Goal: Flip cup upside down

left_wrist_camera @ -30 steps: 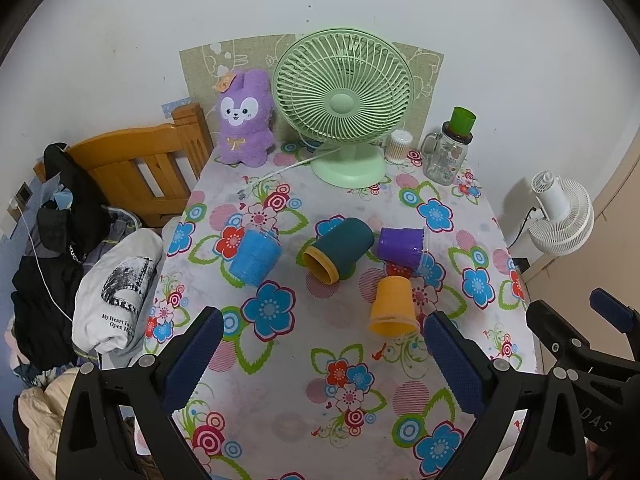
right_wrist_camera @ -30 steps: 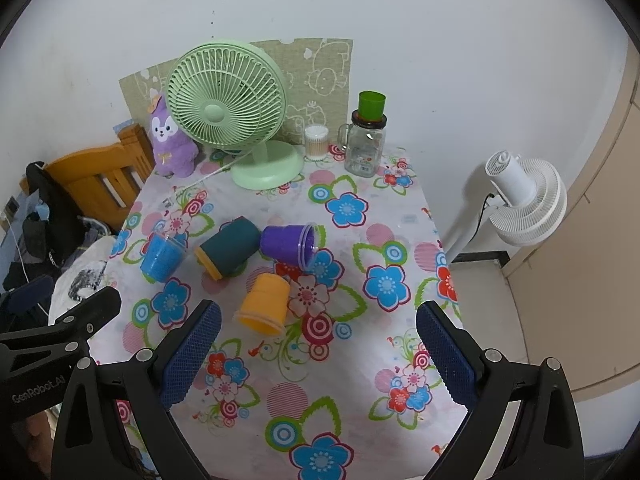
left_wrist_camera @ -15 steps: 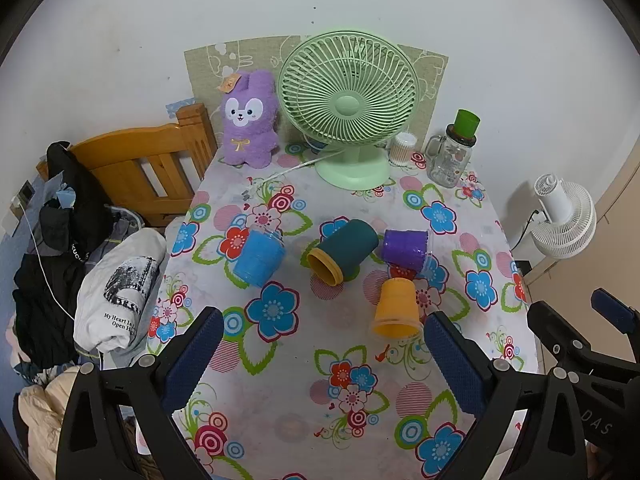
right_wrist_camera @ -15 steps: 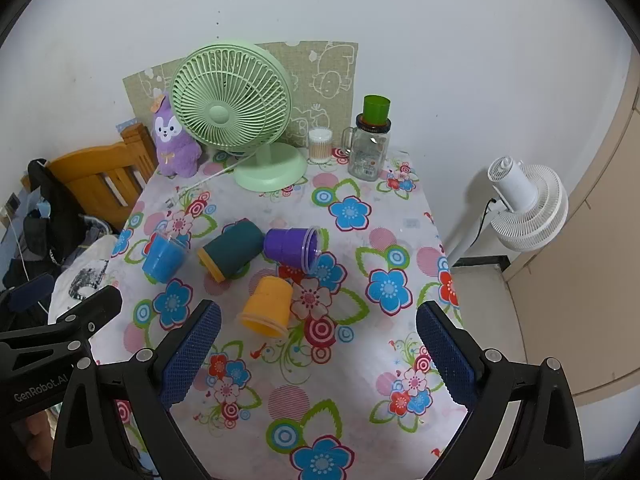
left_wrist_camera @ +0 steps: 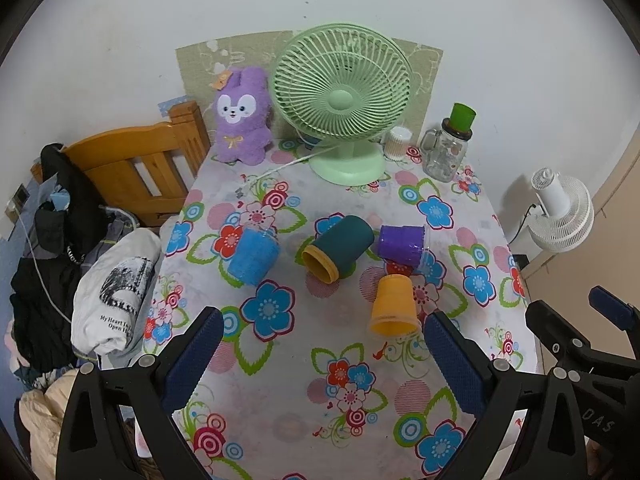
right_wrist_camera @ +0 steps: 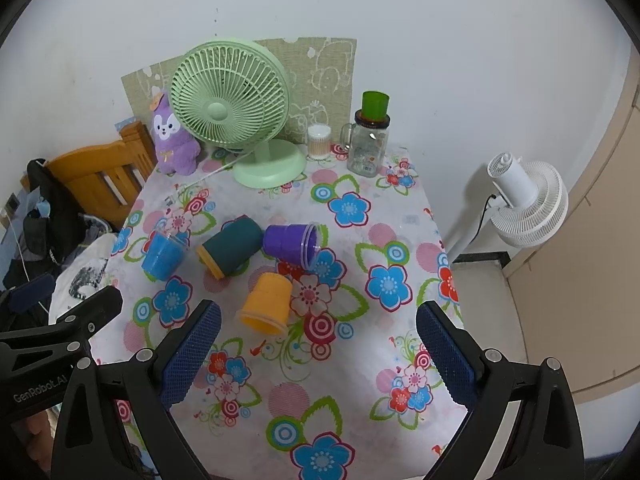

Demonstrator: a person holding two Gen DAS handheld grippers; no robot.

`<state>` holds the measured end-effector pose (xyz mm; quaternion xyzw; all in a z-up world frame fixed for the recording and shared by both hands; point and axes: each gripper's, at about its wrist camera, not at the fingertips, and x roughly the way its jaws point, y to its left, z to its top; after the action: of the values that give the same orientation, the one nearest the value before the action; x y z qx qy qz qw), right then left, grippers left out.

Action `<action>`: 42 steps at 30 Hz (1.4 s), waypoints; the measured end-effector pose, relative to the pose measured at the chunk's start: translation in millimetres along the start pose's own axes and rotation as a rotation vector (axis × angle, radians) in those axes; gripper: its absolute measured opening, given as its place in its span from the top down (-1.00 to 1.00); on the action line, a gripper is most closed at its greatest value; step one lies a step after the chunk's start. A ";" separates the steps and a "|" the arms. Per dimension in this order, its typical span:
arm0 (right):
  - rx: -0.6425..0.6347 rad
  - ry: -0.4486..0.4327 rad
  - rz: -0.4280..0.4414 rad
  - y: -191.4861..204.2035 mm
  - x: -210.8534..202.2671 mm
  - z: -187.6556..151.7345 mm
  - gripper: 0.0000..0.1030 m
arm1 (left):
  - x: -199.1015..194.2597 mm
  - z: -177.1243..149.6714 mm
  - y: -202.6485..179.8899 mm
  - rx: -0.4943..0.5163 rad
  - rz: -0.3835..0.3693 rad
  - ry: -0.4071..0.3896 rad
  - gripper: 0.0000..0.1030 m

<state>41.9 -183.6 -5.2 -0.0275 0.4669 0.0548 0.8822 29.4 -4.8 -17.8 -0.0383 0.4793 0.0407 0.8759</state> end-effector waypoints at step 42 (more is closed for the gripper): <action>-0.003 0.338 0.072 -80.6 203.5 27.5 -0.93 | 221.7 6.5 -95.6 0.067 0.029 0.460 -0.80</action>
<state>187.8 -246.4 -158.2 -0.0209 0.6090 0.0815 0.7887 164.2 -91.5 -198.5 -0.0109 0.6678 0.0275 0.7437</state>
